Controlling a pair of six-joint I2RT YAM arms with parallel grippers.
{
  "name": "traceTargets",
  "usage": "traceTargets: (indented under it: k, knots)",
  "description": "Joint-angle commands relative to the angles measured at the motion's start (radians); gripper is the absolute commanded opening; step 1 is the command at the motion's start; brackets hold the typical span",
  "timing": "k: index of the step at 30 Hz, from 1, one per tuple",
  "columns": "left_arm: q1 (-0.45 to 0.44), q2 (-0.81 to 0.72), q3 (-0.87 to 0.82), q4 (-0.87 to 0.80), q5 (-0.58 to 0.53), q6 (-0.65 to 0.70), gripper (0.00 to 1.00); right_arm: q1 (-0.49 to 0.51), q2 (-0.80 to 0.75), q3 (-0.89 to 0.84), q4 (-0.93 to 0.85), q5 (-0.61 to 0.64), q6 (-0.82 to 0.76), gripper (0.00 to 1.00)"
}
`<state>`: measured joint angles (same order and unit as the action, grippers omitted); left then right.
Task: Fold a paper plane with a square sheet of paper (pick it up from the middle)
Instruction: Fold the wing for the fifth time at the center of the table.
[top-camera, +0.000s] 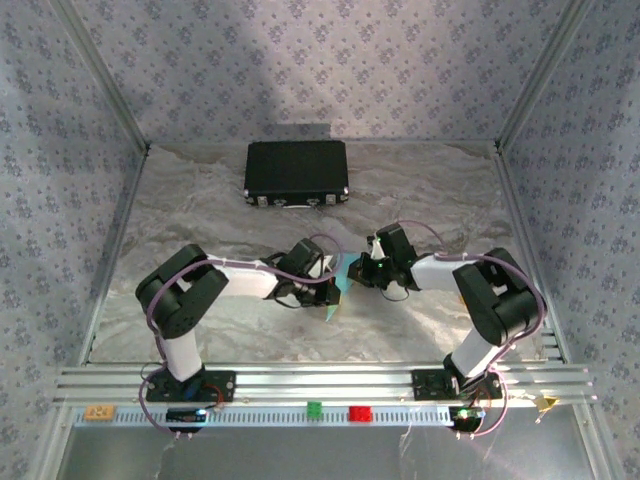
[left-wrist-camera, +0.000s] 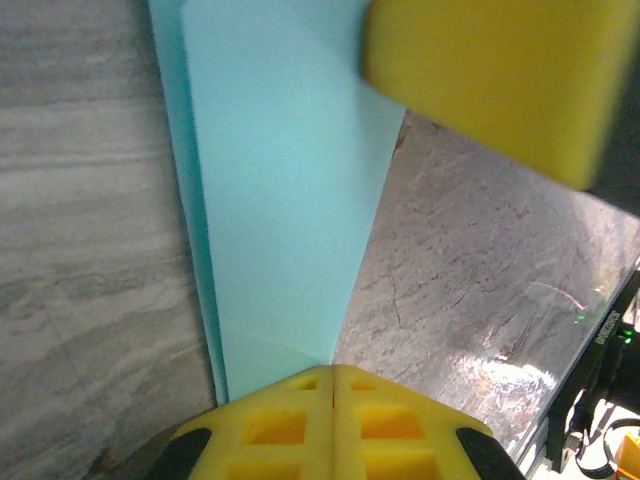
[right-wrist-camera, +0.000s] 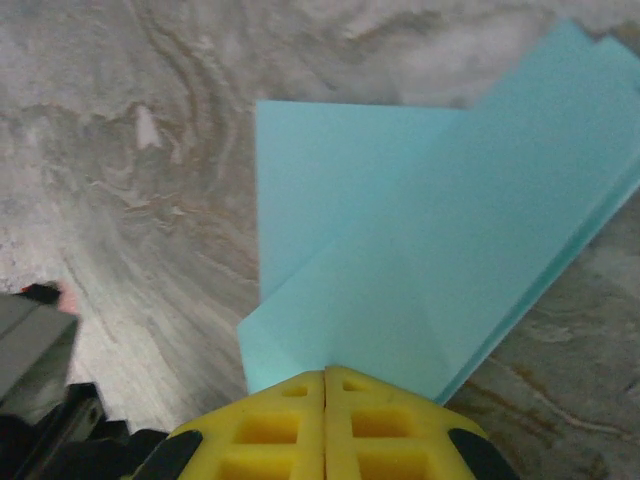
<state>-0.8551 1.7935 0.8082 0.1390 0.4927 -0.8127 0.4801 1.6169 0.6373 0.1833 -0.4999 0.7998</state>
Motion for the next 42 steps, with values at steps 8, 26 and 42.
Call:
traceTargets:
  k: [8,26,42]
  knots:
    - [0.001,0.018,-0.038,-0.023,-0.024,-0.017,0.0,0.081,-0.023,-0.026,-0.036,-0.044,-0.044,0.07]
    - [0.005,0.014,-0.044,-0.026,-0.02,-0.019,0.0,-0.022,0.059,-0.022,-0.006,0.008,-0.034,0.06]
    - [0.005,0.023,-0.049,-0.012,-0.003,-0.021,0.0,-0.189,0.096,0.06,-0.021,-0.009,-0.048,0.07]
